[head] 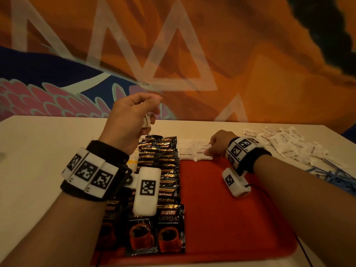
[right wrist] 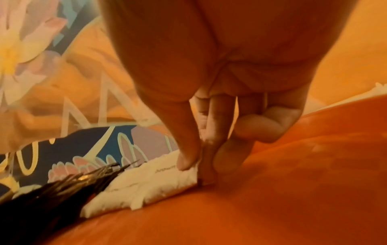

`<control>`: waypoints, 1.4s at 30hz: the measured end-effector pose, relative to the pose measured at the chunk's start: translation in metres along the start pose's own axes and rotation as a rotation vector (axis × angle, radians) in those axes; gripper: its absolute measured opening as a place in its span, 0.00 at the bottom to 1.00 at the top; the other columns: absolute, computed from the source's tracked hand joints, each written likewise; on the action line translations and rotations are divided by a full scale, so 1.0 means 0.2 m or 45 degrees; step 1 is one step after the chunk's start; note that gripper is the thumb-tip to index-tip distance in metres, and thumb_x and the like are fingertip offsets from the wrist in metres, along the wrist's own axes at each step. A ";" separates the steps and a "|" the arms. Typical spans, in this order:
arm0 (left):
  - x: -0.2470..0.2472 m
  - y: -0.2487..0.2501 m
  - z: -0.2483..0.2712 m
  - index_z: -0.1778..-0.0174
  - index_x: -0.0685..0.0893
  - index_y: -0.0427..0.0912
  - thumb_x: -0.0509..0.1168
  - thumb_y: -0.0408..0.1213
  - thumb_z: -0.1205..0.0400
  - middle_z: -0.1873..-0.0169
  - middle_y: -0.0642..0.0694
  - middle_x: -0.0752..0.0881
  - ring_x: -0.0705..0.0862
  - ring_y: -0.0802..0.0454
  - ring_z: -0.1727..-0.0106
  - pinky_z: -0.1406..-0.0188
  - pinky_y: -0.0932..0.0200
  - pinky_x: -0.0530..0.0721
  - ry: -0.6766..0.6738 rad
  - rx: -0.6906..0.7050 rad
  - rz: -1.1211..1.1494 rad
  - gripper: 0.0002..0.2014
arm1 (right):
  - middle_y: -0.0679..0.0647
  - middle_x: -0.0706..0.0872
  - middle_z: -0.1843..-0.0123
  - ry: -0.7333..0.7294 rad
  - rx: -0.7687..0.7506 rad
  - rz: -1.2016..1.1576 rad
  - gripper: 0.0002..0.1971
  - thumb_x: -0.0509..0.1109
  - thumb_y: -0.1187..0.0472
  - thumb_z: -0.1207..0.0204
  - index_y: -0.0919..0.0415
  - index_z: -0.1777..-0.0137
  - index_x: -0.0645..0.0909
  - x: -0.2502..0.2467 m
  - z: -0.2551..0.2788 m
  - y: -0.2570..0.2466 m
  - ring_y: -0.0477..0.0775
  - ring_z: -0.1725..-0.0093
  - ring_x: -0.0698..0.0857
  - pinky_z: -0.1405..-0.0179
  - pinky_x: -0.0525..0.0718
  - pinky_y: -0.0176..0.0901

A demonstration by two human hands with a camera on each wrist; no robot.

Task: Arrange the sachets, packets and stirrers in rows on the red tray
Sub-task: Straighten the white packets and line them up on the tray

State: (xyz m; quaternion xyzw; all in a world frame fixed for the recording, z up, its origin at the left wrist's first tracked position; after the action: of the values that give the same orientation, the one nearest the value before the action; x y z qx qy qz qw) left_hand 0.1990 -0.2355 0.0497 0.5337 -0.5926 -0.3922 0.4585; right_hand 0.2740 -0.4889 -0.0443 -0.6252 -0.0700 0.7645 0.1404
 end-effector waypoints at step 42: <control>0.12 -0.06 0.04 0.40 0.82 0.39 0.57 0.26 0.12 0.43 0.37 0.82 0.86 0.48 0.52 0.56 0.59 0.87 -0.257 -0.129 0.145 0.11 | 0.51 0.91 0.62 0.308 -0.755 -1.199 0.03 0.81 0.62 0.28 0.55 0.59 0.90 -0.20 0.48 -0.54 0.41 0.66 0.85 0.67 0.78 0.34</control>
State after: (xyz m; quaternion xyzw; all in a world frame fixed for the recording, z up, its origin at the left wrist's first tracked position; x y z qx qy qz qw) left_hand 0.1952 -0.2611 0.0383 0.4330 -0.6445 -0.4467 0.4445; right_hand 0.2005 -0.3915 0.0437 -0.6222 -0.5361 0.4903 0.2916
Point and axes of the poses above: each hand's wrist, its own z-axis away from the middle knuckle, its own x-axis out of the palm, y = z × x, the point moved 6 cm from there along -z, towards the middle knuckle
